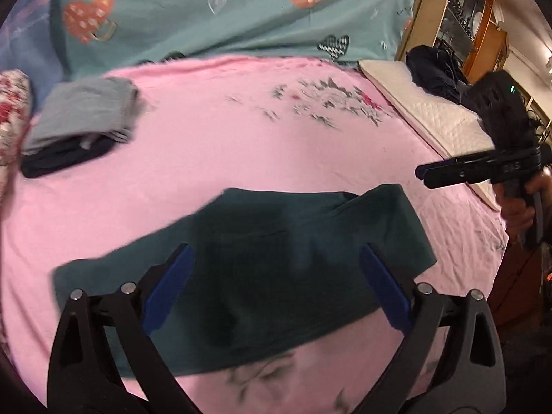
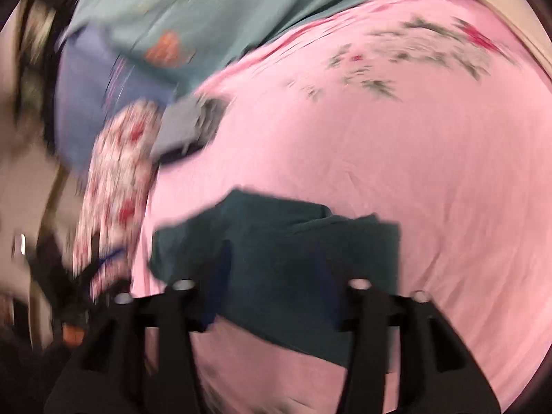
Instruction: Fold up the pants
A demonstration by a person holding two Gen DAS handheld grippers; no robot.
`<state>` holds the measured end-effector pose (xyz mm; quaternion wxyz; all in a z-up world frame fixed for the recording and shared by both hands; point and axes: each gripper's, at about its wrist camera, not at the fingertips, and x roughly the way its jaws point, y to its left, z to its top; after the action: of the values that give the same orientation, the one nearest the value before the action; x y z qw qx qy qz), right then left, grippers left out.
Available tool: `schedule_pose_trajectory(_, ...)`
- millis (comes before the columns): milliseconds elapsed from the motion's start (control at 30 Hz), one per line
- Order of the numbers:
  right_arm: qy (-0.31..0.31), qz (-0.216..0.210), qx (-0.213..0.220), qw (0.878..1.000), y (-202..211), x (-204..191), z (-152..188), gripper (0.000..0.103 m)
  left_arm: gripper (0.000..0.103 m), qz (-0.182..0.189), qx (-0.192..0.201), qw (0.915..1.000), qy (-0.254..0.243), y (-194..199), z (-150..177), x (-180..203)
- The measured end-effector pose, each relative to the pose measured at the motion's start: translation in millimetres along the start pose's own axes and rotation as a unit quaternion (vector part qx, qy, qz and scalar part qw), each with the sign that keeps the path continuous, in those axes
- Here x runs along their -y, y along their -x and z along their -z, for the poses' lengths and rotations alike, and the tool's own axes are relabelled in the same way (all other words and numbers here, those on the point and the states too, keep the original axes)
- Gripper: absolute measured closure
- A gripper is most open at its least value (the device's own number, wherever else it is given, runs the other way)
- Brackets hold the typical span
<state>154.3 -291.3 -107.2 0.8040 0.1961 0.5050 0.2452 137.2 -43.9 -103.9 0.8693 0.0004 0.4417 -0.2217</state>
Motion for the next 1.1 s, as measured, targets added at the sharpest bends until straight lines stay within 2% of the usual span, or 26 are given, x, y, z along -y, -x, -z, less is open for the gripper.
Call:
schedule_pose_trajectory(67, 0.079, 0.008, -0.056, 0.995, -0.2, -1.3, -19.7, 0.048, 0.018, -0.005, -0.027, 0.9995, 0.017, -28.4, 1.2, 6.2)
schedule_pose_trajectory(133, 0.125, -0.001, -0.108, 0.986, -5.1, 1.0, -36.3, 0.047, 0.032, -0.023, -0.056, 0.9973, 0.04, -54.8, 9.9, 7.0)
schedule_pose_trajectory(200, 0.164, -0.02, -0.155, 0.974, -12.5, 3.0, -50.3, 0.046, 0.054, -0.035, -0.082, 0.994, 0.063, -70.4, 19.2, 4.6)
schedule_pose_trajectory(233, 0.193, -0.037, -0.189, 0.962, -21.9, 2.4, -59.1, 0.045, 0.054, -0.047, -0.077, 0.9936, 0.068, -72.1, 23.5, 4.7)
schedule_pose_trajectory(367, 0.271, -0.069, -0.267, 0.922, -56.7, -0.4, -72.9, 0.045, 0.054, -0.083, -0.07, 0.992, 0.064, -75.3, 27.3, 13.3)
schedule_pose_trajectory(467, 0.326, -0.105, -0.328, 0.881, -87.0, -7.6, -73.6, 0.045, 0.052, -0.104, -0.063, 0.9896, 0.077, -77.9, 29.3, 15.0)
schedule_pose_trajectory(600, 0.374, -0.15, -0.399, 0.824, -127.3, -24.9, -69.6, 0.045, 0.052, -0.116, -0.062, 0.9876, 0.086, -74.8, 29.3, 18.3)
schedule_pose_trajectory(667, 0.384, -0.159, -0.419, 0.807, -142.8, -32.1, -68.0, 0.045, 0.052, -0.118, -0.064, 0.9868, 0.09, -76.1, 27.6, 17.4)
schedule_pose_trajectory(767, 0.388, -0.182, -0.467, 0.773, -163.5, -38.6, -59.4, 0.045, 0.052, -0.12, -0.065, 0.9861, 0.095, -77.8, 26.6, 16.9)
schedule_pose_trajectory(800, 0.39, -0.185, -0.479, 0.764, -165.8, -39.3, -56.2, 0.045, 0.052, -0.121, -0.066, 0.9859, 0.095, -78.3, 26.2, 16.7)
schedule_pose_trajectory(833, 0.395, -0.188, -0.501, 0.747, -167.7, -37.7, -50.0, 0.045, 0.052, -0.122, -0.067, 0.9857, 0.095, -78.3, 26.0, 16.5)
schedule_pose_trajectory(933, 0.416, -0.173, -0.537, 0.713, -164.3, -30.5, -40.7, 0.045, 0.051, -0.121, -0.069, 0.9855, 0.096, -78.7, 25.3, 15.2)
schedule_pose_trajectory(1033, 0.428, -0.167, -0.554, 0.694, -148.3, -19.5, -47.7, 0.045, 0.051, -0.121, -0.072, 0.9855, 0.095, -78.8, 25.3, 14.5)
schedule_pose_trajectory(1100, 0.444, -0.147, -0.564, 0.68, -139.7, -12.0, -50.6, 0.045, 0.051, -0.123, -0.075, 0.9854, 0.09, -80.2, 24.9, 15.2)
